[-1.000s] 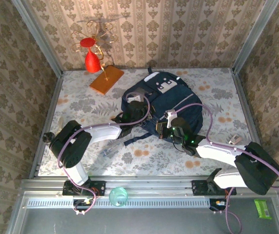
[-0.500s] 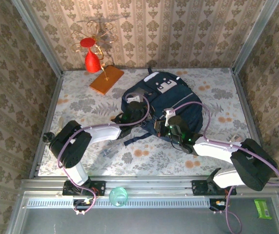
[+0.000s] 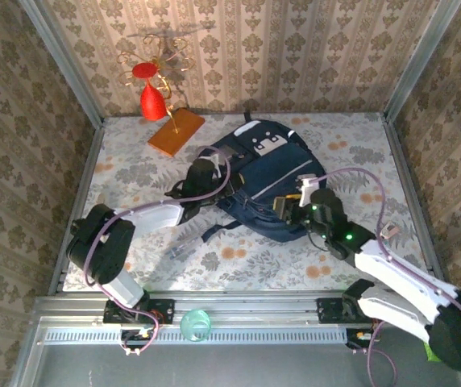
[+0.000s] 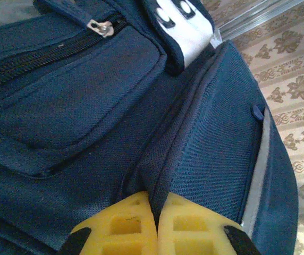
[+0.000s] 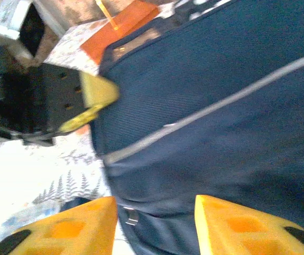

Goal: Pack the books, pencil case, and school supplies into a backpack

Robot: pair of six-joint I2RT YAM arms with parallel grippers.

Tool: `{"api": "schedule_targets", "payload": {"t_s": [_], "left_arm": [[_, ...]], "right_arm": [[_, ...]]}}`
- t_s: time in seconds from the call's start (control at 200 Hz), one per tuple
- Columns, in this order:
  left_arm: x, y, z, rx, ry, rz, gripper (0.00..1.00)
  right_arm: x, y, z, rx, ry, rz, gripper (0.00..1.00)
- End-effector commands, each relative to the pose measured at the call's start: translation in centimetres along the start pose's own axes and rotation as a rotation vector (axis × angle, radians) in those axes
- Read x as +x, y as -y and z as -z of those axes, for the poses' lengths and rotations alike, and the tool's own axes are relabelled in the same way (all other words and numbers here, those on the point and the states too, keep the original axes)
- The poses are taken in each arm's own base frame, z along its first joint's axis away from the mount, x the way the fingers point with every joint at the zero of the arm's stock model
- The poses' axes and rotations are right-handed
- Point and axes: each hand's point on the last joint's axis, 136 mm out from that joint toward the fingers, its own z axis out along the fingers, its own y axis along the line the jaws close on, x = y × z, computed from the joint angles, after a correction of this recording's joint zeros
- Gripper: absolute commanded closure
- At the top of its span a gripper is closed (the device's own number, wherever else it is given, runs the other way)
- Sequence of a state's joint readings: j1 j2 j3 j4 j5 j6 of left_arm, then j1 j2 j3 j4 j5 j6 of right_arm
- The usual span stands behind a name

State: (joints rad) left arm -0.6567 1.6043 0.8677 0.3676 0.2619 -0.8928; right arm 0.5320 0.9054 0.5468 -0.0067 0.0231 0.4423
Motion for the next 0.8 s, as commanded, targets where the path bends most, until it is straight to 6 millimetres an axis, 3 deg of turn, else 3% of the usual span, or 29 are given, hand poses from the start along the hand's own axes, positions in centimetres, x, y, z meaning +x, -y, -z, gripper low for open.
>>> {"api": "schedule_targets", "payload": {"t_s": [0.0,0.18,0.27,0.475,0.625,0.795], "left_arm": [[-1.6,1.0,2.1,0.058,-0.021,-0.083,1.00],[-3.8,-0.9,2.5,0.014,-0.033,-0.108,0.99],[-4.7,-2.0,2.2,-0.004,-0.024,-0.103,0.88],[-5.7,-1.8,2.4,-0.004,0.024,-0.153,0.53],[-6.0,-1.9,4.1,-0.037,0.098,-0.186,0.43],[-5.6,-1.4,5.9,-0.048,0.139,-0.259,0.39]], "right_arm": [[0.5,3.6,2.3,0.138,-0.070,0.031,0.51],[-1.1,9.4,3.9,0.329,-0.084,-0.094,0.43],[-0.9,12.6,4.5,0.456,-0.138,-0.176,0.40],[0.5,19.0,5.4,0.669,-0.215,-0.351,0.31],[1.2,23.2,6.4,0.812,-0.232,-0.447,0.25],[3.5,27.8,7.4,0.926,-0.286,-0.573,0.19]]}}
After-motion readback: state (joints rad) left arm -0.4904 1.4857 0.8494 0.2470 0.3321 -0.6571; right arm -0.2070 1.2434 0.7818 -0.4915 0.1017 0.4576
